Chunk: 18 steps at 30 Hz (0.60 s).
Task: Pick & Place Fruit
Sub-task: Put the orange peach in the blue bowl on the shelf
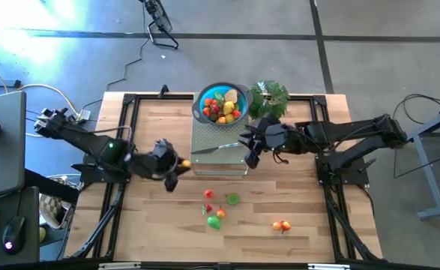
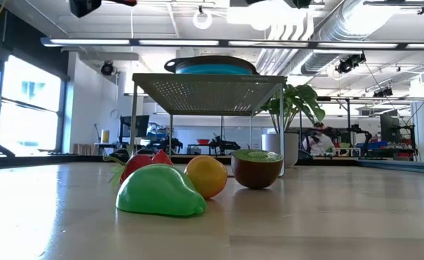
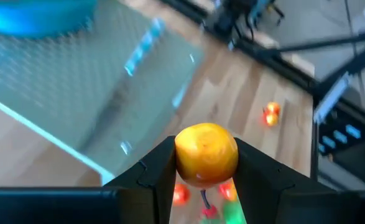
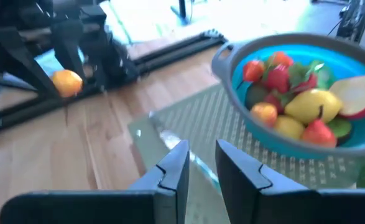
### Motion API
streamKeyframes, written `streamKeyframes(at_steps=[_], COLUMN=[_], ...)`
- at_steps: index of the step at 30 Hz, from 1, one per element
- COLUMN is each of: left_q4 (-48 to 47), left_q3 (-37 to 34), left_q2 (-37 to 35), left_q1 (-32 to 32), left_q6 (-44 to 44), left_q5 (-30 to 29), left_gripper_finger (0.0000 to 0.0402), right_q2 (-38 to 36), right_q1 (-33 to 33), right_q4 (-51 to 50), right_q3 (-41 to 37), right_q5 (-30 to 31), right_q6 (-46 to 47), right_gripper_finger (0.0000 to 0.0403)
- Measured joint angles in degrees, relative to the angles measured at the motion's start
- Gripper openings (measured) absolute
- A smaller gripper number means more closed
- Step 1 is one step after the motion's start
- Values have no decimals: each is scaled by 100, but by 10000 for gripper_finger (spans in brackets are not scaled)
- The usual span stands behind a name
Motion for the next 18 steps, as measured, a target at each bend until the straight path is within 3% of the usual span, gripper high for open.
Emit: streamKeyframes(at_steps=[7,13,18], left_q4=[199,332,969], left_q3=[0,0,0], left_q2=[-158,-155,-155], left_q1=[884,1680,2435], left_q6=[724,1372,1998], left_q5=[52,420,976], left_gripper_finger=[133,133,133], right_q2=[0,0,0], right_q1=[-312,-400,-429], right_q4=[466,545,537], right_q3=[0,0,0], right_q5=[0,13,314], right_q6=[0,0,-141], right_gripper_finger=[71,71,71])
